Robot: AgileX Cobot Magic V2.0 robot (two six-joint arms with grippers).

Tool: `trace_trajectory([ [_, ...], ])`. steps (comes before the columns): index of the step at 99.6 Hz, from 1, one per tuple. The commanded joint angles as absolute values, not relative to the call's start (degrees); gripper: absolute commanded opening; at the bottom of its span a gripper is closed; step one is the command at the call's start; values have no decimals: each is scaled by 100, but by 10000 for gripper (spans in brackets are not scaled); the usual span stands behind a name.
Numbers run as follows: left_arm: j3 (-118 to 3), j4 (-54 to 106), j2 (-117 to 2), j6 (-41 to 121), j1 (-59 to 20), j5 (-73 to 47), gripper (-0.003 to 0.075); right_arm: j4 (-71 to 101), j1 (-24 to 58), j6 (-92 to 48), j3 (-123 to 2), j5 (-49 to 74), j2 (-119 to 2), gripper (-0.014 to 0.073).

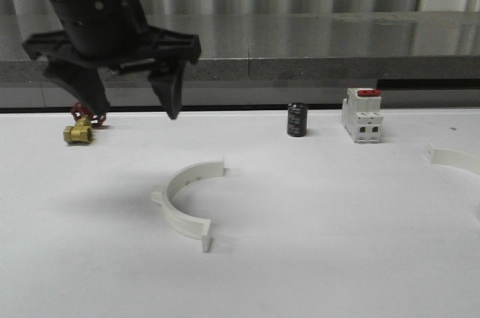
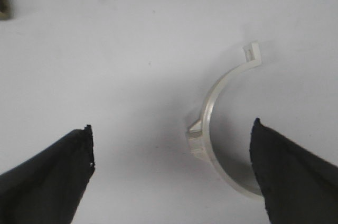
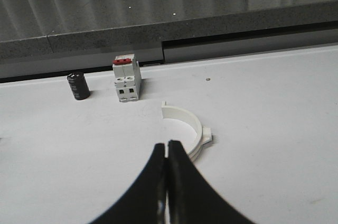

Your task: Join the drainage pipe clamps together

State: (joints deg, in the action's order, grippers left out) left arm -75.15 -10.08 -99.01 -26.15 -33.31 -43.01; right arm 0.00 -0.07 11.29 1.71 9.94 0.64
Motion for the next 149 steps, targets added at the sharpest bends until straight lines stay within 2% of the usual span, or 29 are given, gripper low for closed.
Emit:
trace_trajectory([
  [1,-7457,-1408,-9175,-2611,-3289,-4088,585,-38,-24,1101,67,512,179,-69],
  [14,-7029,-1615,-8436,-2611,-2950,-3856,585,-38,-24,1101,67,512,179,-69],
  [47,-5849,-1683,-6463,-2079,-1217,-3188,585,-38,-24,1101,67,512,179,-69],
  [61,-5344,-1683,-5694,-1999,-764,-2865,585,-38,-24,1101,67,512,179,-69],
  [92,-3978,-1197,-4121,-1790,-718,-2489,585,-38,-24,1101,67,512,179,-69],
  [107,-3443,-355,-3565,-1080,-745,-2974,585,-38,-24,1101,67,512,179,-69],
  [135,-3069,-192,-3191,-857,-745,-3014,584,-38,-24,1101,67,512,179,-69],
  [143,-3069,-192,-3191,-857,-745,-3004,554,-38,-24,1101,67,512,179,-69],
  [149,-3069,-192,-3191,-857,-745,-3004,491,-38,-25,1101,67,507,179,-69],
])
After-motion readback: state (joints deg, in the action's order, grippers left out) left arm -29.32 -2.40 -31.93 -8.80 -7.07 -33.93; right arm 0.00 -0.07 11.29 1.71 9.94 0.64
